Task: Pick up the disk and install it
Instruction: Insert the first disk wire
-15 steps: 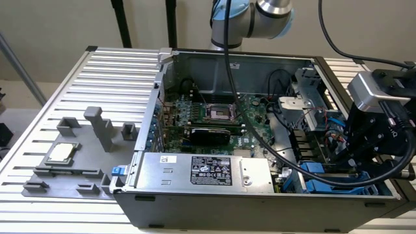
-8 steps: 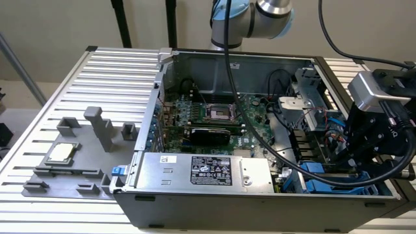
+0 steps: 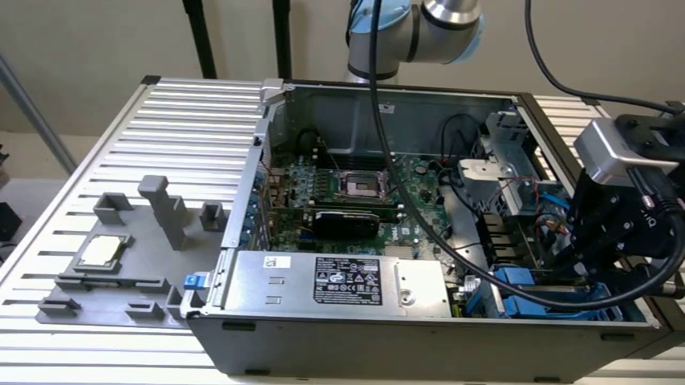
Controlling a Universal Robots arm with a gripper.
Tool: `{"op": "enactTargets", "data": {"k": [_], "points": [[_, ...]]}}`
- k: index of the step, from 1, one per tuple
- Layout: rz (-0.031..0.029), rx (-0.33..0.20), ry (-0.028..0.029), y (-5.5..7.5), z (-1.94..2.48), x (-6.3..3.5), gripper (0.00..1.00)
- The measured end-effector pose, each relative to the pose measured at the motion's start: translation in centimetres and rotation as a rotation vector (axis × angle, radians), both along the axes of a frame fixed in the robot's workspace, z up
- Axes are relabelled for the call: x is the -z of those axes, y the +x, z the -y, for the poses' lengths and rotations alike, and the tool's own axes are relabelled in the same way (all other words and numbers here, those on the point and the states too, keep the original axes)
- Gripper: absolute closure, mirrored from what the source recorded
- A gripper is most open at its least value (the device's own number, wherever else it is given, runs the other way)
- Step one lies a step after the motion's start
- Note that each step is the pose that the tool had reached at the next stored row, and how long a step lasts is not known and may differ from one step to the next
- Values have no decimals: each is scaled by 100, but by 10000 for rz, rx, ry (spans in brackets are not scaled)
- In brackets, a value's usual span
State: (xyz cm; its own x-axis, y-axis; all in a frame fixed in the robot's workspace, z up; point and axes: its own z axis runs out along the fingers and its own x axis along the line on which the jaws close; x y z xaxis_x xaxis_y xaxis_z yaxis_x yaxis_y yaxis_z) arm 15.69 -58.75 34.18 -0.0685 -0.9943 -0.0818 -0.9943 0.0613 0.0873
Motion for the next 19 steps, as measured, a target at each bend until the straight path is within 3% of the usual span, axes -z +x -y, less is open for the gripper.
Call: {"op": "enactTargets", "data": {"k": [19], "points": [[3, -320, -4, 19, -11, 8, 84]]}}
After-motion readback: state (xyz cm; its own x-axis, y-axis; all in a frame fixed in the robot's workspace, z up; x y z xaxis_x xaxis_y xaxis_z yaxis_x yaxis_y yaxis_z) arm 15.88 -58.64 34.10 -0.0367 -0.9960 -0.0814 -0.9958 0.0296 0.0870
